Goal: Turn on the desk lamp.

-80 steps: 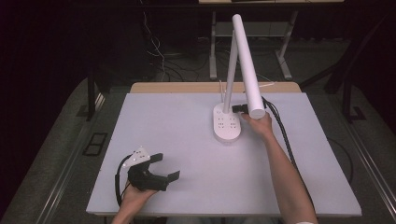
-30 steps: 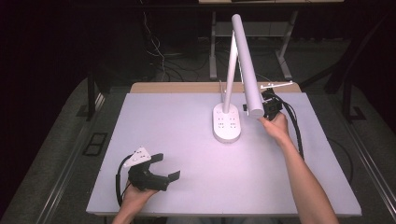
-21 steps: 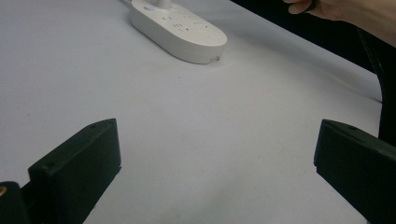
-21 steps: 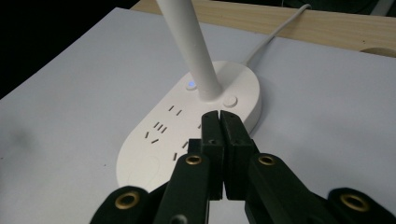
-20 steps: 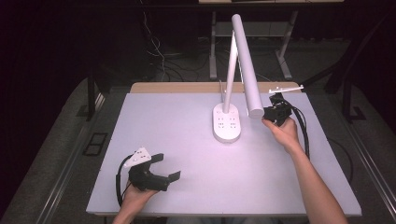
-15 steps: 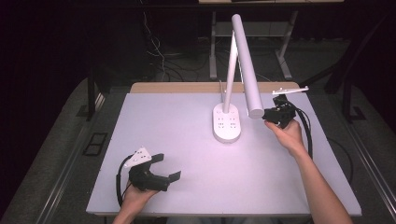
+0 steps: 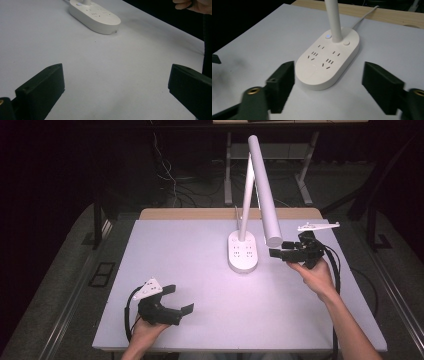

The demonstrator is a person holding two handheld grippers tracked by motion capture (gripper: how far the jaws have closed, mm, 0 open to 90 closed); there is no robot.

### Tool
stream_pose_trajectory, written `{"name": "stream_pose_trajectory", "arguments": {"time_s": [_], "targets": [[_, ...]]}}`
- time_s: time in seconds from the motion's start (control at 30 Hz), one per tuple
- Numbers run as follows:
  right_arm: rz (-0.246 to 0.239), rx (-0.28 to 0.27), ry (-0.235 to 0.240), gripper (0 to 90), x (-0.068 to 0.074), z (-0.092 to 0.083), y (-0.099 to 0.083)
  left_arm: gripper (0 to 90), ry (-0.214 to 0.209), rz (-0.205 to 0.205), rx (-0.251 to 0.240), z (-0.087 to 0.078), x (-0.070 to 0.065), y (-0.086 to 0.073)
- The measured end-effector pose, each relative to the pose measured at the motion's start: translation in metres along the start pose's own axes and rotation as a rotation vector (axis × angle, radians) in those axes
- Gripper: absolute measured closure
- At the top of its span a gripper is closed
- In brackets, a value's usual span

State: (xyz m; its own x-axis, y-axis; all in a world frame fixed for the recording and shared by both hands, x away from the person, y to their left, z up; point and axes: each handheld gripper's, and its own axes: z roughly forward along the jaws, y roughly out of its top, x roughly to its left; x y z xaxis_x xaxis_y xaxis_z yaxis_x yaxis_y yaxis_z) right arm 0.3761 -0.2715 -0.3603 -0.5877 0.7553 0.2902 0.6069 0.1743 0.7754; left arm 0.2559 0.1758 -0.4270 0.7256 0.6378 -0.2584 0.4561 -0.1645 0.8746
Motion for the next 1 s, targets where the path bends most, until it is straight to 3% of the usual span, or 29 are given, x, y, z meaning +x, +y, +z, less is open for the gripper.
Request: {"name": "stream_pose_trajectory", "arguments": {"time_s": [0.07, 0.1, 0.13, 0.37, 0.57, 1.0], "targets": [[-0.003, 0.002, 0.004, 10.8, 0.003, -0.005, -0.006, 0.0, 0.0, 0.0, 0.0, 0.0, 0.0, 0.0], [-0.003, 0.002, 0.004, 10.8, 0.003, -0.005, -0.006, 0.0, 0.0, 0.002, 0.0, 0.0, 0.0, 0.0], [-0.003, 0.007, 0.011, 0.0, 0.006, -0.009, -0.011, 0.0, -0.001, 0.001, 0.0, 0.001, 0.0, 0.0], [0.001, -0.005, 0.022, 0.4, 0.013, -0.022, -0.027, 0.0, 0.0, 0.001, -0.001, 0.001, 0.0, 0.0], [0.012, -0.034, 0.044, 0.4, 0.019, -0.037, -0.052, 0.0, -0.002, 0.001, 0.0, 0.001, 0.0, 0.0], [0.0, -0.055, 0.052, 0.5, 0.034, -0.049, -0.096, 0.0, 0.004, 0.004, 0.003, 0.001, 0.0, 0.0]]}}
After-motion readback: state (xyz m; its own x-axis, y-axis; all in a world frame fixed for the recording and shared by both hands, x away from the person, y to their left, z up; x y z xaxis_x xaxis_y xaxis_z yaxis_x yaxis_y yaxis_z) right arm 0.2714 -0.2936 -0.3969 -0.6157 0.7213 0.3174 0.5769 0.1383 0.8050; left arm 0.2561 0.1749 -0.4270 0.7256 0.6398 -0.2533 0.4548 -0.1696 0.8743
